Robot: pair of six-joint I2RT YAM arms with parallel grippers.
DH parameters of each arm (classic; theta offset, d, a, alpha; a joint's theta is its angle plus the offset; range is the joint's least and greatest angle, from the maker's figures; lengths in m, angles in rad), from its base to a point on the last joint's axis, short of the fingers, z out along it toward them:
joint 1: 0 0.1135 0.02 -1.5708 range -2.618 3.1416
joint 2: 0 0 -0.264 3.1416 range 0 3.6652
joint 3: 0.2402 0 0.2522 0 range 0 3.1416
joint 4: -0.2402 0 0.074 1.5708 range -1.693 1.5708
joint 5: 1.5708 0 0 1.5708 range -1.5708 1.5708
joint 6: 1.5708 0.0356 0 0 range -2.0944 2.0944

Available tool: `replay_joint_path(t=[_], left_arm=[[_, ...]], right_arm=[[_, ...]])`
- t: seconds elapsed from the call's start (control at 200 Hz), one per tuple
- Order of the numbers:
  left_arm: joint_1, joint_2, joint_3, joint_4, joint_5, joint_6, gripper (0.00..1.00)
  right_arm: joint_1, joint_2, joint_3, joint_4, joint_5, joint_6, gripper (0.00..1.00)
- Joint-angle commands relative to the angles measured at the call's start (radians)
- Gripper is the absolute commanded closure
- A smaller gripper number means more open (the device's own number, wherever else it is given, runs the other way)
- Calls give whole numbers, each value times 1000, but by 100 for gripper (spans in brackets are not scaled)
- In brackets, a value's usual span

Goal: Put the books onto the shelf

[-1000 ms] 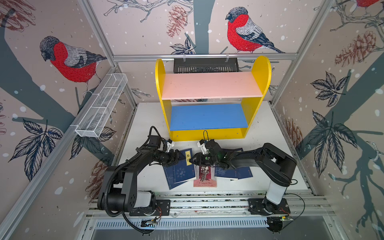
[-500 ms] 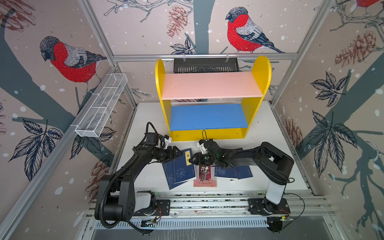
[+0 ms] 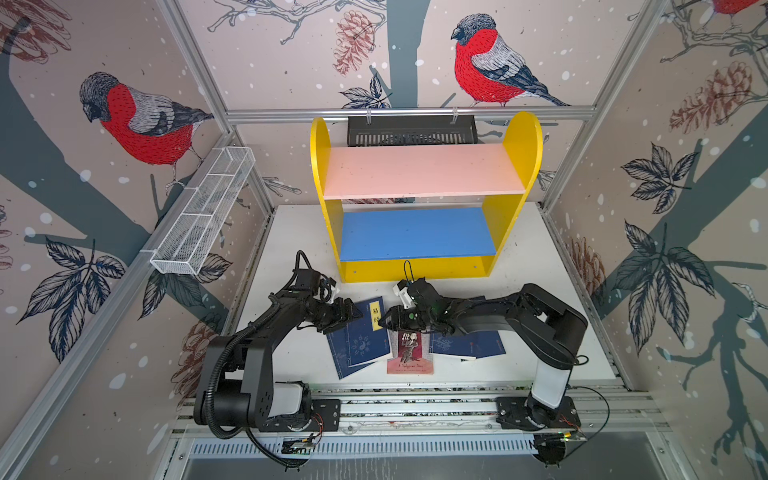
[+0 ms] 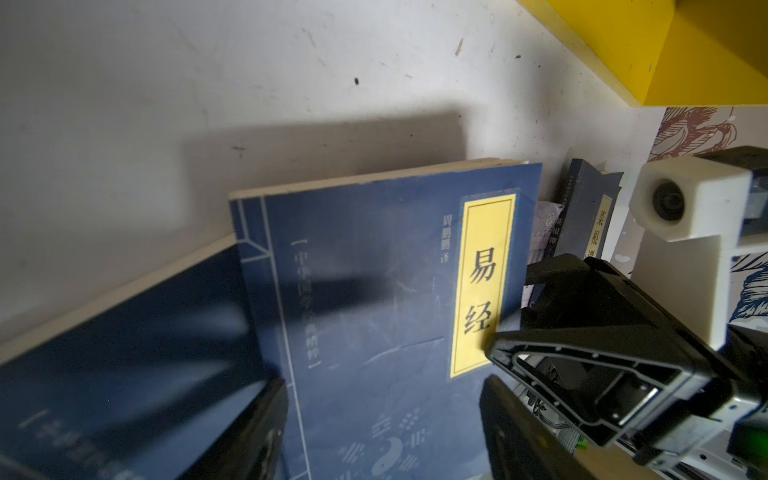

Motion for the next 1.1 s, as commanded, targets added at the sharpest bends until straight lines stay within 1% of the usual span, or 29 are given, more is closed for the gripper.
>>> replay_joint_path(t=[0.0, 0.095, 0.23, 0.395, 0.49, 0.625, 0.725, 0.815, 0.9, 1.04, 1.095], left_arm=[[0, 14, -3, -5, -4, -3, 26], [-1, 23, 2, -9, -19, -6, 26], [26, -41, 3, -6, -40, -17, 27], [32, -33, 1, -7, -53, -20, 27], [29, 0, -2, -11, -58, -20, 27], [25, 40, -7, 2, -29, -14, 27], [-9, 53, -14, 19, 16, -5, 27], [-44, 49, -17, 31, 48, 0, 27], [-49, 21, -30, 52, 48, -13, 27], [-49, 1, -34, 61, 65, -10, 27], [-49, -2, -34, 62, 61, -12, 27]], right_arm=[[3, 1, 4, 9, -8, -13, 51], [3, 3, 5, 8, -8, -14, 51], [3, 0, 6, 4, -3, -15, 51], [3, 5, 8, 4, -1, -15, 51], [7, 5, 9, 6, -1, -13, 51], [10, 0, 9, 8, -4, -14, 53], [11, -3, 6, 14, -8, -17, 54], [12, -5, 5, 20, -5, -16, 57], [12, -10, 3, 23, 4, -15, 59], [12, -23, -1, 13, 18, -21, 71], [12, -29, -1, -1, 32, -26, 73]])
